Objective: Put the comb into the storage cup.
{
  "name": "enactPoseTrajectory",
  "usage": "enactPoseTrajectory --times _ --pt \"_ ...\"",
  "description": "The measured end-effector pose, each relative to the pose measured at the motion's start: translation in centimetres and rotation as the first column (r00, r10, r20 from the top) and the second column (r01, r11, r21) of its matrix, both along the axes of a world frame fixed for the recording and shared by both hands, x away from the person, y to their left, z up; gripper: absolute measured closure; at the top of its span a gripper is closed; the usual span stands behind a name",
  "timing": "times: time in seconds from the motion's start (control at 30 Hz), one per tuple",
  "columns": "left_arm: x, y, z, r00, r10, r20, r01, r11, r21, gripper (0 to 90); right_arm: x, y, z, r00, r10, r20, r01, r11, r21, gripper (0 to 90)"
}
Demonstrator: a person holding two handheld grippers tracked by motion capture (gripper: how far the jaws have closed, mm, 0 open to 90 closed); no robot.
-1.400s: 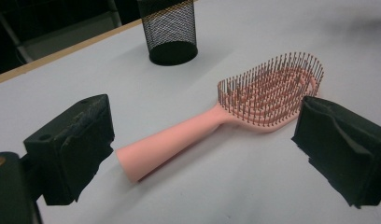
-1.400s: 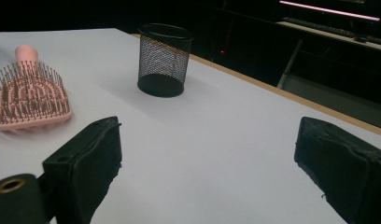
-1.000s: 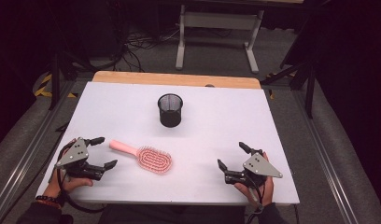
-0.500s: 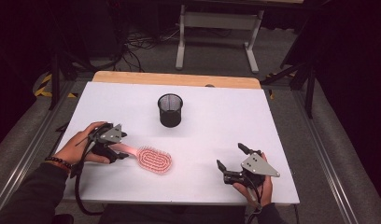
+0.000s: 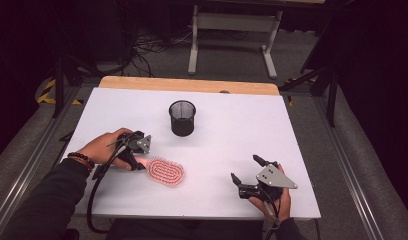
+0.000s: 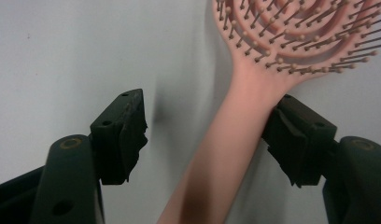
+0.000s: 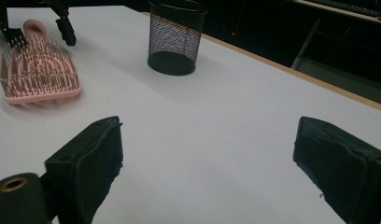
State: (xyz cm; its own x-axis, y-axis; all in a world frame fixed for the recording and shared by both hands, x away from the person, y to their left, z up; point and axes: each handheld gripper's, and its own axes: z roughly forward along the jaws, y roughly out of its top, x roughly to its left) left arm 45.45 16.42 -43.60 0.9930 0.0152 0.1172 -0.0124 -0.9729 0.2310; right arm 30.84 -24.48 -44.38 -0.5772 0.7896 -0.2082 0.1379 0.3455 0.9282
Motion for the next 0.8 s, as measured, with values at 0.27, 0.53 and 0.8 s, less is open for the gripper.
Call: enactPoseTrajectory --times 0.27,0.53,0.8 --pt "-0.7 -0.4 0.2 0.9974 -0.06 -0.039 0.061 0.9979 0.022 60.4 0.0 0.2 0.0 1.0 0.008 -0.005 -0.008 1.0 -0.012 9.4" --pt "-1.2 -0.6 0.2 0.9963 -0.084 -0.014 0.084 0.9963 0.014 68.7 0.0 0.2 0.0 0.9999 0.01 -0.008 -0.011 1.0 -0.017 9.7" --pt "-2.1 -0.1 0.4 0.995 -0.074 0.066 0.077 0.9962 -0.04 69.1 0.0 0.4 -0.1 0.9999 0.011 -0.013 -0.012 0.999 -0.03 9.8"
